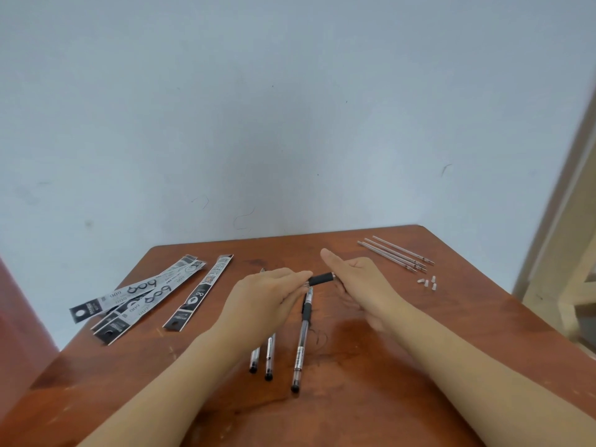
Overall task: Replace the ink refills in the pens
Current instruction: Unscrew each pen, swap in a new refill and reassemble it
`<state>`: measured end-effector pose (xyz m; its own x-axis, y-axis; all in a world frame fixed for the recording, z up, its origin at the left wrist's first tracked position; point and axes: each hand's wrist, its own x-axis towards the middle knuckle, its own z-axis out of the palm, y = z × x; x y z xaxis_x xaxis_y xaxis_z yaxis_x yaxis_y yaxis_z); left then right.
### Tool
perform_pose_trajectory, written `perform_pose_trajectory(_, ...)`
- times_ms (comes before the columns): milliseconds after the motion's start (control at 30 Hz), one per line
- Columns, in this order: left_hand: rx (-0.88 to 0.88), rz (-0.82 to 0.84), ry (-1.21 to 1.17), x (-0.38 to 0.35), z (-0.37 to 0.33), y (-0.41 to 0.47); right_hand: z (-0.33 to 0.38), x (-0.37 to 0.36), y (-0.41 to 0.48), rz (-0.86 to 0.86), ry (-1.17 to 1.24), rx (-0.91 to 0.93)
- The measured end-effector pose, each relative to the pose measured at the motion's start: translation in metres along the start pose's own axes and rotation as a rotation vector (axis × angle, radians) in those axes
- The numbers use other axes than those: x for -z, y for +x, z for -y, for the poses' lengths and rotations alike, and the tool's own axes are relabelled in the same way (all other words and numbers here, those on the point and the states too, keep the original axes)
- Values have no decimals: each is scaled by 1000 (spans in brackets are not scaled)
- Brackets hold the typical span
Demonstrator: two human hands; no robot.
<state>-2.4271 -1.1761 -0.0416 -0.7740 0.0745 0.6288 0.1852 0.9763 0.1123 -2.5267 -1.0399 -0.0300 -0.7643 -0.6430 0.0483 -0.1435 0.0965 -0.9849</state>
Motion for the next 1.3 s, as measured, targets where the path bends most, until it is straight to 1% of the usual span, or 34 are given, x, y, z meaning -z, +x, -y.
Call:
perform_pose_trajectory(100, -15, -10, 69, -3, -1, -1, -4, 0, 1, -24, 105, -26)
perform_pose_trajectory(167, 8, 1, 24, -3, -2, -1, -6, -2, 3, -76, 99, 13)
perform_pose_trajectory(267, 128, 49, -186, 3, -7, 4, -5, -3, 4, -140, 45, 136)
perform_pose_trajectory(433, 353, 173, -455, 19, -10, 7, -1, -2, -2, -145, -84, 335)
perform_pose_trajectory(567, 422, 318, -747, 32, -11, 7, 1, -1, -8, -129, -145, 457)
perform_pose_trajectory(633, 430, 377, -853, 36, -12, 6, 3, 0, -8, -112, -171, 498)
perform_pose_trajectory(700, 427, 368, -852, 36, -13, 6, 6, 3, -7, -86, -184, 496)
perform_pose_trajectory(833, 465, 297, -787, 31, -9, 7, 7, 9, -3, -6, -223, 367)
perform_pose_trajectory(933, 501, 267, -751, 29, -5, 6, 6, 14, 1, -2, -187, 303)
perform_pose_trajectory(1100, 507, 270, -615, 23, 1, 4, 8, 20, 0, 73, -145, 194)
perform_pose_trajectory(1300, 482, 256, -501, 19, 0, 4, 10, 21, -1, 168, -113, 139)
